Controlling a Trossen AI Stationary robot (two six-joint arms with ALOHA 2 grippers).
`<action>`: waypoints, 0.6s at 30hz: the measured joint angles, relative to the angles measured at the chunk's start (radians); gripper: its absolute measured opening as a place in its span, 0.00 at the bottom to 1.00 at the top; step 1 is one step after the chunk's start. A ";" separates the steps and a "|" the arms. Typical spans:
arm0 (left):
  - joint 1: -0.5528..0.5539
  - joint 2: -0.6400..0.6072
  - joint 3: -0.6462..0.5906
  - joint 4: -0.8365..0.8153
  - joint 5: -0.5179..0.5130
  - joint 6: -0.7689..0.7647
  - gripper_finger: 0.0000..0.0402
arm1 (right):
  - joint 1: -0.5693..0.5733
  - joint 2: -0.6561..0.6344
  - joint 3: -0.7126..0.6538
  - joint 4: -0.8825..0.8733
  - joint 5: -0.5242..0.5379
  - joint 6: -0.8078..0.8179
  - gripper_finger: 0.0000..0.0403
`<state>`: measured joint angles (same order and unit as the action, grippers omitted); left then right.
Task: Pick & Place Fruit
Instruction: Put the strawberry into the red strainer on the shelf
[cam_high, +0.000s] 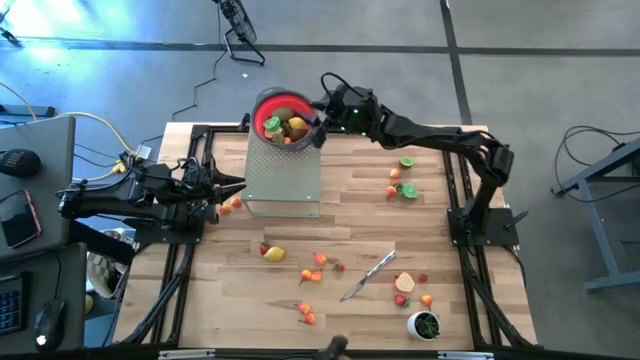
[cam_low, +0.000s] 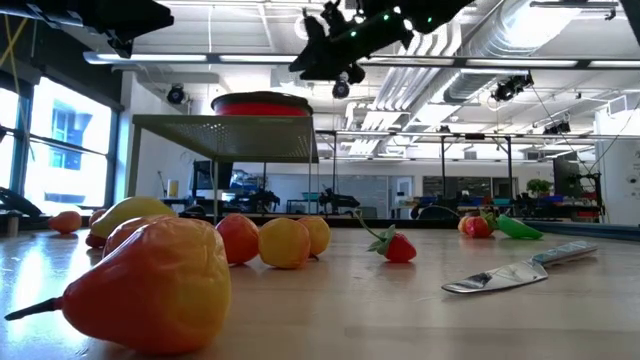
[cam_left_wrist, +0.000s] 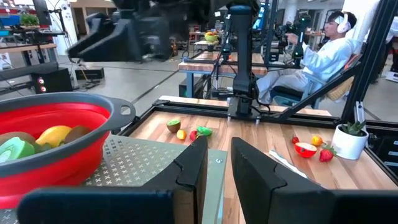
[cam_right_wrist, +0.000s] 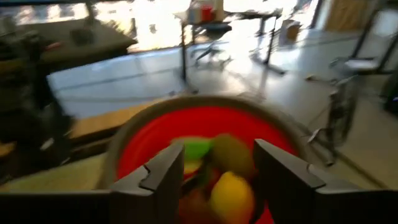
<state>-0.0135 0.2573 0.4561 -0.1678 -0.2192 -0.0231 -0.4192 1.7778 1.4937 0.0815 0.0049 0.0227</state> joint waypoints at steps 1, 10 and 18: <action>0.000 0.000 0.000 0.000 0.000 0.000 0.17 | 0.001 -0.019 0.000 -0.043 -0.035 0.005 0.42; 0.000 0.000 0.000 -0.002 0.000 0.000 0.17 | 0.047 -0.196 0.000 -0.475 -0.224 0.081 0.23; 0.000 0.000 0.002 -0.057 0.000 0.000 0.17 | 0.156 -0.380 0.000 -0.762 -0.091 0.180 0.11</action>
<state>-0.0135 0.2577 0.4576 -0.2252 -0.2192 -0.0235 -0.2634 1.3982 1.4933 -0.6802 -0.0861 0.2026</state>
